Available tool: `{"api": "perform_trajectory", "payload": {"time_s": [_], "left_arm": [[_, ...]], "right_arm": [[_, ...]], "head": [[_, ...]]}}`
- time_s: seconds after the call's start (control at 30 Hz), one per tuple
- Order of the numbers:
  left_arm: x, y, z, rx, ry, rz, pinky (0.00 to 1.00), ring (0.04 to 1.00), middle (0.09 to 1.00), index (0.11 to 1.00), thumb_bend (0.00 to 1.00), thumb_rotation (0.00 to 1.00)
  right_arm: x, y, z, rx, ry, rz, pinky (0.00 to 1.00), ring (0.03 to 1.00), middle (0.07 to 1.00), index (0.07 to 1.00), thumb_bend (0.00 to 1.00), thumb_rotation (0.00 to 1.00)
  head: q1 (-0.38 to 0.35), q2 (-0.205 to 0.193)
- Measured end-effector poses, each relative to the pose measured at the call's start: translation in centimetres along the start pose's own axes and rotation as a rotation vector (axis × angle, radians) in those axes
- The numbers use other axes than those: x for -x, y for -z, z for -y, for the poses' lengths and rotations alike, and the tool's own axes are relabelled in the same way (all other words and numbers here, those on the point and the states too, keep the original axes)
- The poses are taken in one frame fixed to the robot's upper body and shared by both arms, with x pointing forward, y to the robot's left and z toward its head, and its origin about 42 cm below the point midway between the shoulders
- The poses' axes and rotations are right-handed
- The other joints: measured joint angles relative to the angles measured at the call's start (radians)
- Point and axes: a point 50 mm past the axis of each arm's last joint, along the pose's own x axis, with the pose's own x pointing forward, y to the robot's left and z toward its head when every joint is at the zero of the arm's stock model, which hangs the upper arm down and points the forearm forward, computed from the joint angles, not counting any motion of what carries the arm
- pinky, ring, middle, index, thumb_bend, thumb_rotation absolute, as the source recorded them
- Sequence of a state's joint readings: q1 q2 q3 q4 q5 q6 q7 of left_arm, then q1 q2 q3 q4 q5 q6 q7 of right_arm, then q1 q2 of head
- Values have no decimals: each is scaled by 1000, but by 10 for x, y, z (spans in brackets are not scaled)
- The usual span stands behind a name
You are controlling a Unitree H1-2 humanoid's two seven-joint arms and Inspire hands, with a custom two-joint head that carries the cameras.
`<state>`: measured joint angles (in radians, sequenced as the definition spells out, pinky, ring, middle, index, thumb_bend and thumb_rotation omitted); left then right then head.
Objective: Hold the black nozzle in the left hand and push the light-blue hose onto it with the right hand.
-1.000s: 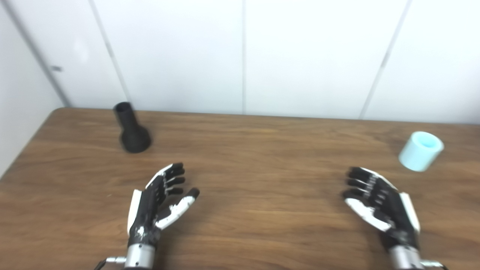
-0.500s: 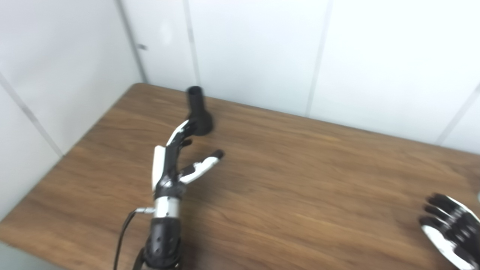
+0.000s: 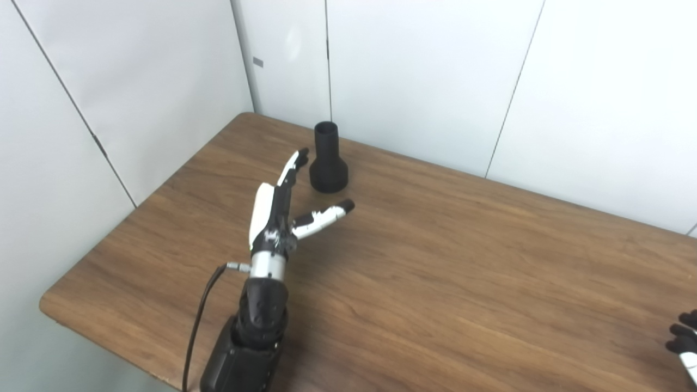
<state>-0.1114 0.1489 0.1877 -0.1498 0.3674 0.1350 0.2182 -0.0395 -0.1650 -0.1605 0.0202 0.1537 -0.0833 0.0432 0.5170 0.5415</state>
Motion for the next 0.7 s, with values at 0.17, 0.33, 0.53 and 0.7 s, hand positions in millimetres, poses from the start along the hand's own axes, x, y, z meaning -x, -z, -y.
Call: {"api": "perform_trajectory", "payload": {"time_s": [0.17, 0.33, 0.53, 0.7], "left_arm": [[-9, -2, -3, -21, 5, -17, 922, 976, 981, 1000, 1000, 400], [-16, 3, -2, -39, 25, -33, 885, 959, 978, 1000, 1000, 372], [-28, 7, 0, -74, 38, -79, 852, 935, 971, 1000, 1000, 394], [-39, 17, 4, -126, 55, -136, 847, 954, 962, 995, 1000, 373]], "right_arm": [[-2, 0, 5, 36, -5, -3, 538, 645, 662, 620, 348, 358], [-2, 0, 6, 43, -6, -4, 520, 634, 654, 609, 383, 368], [-2, 0, 5, 28, -9, -4, 509, 626, 645, 600, 417, 388], [-2, 1, 5, 25, -11, -4, 497, 614, 635, 593, 440, 381]], "head": [[5, -6], [0, -11], [-2, -12], [-18, -20]]}}
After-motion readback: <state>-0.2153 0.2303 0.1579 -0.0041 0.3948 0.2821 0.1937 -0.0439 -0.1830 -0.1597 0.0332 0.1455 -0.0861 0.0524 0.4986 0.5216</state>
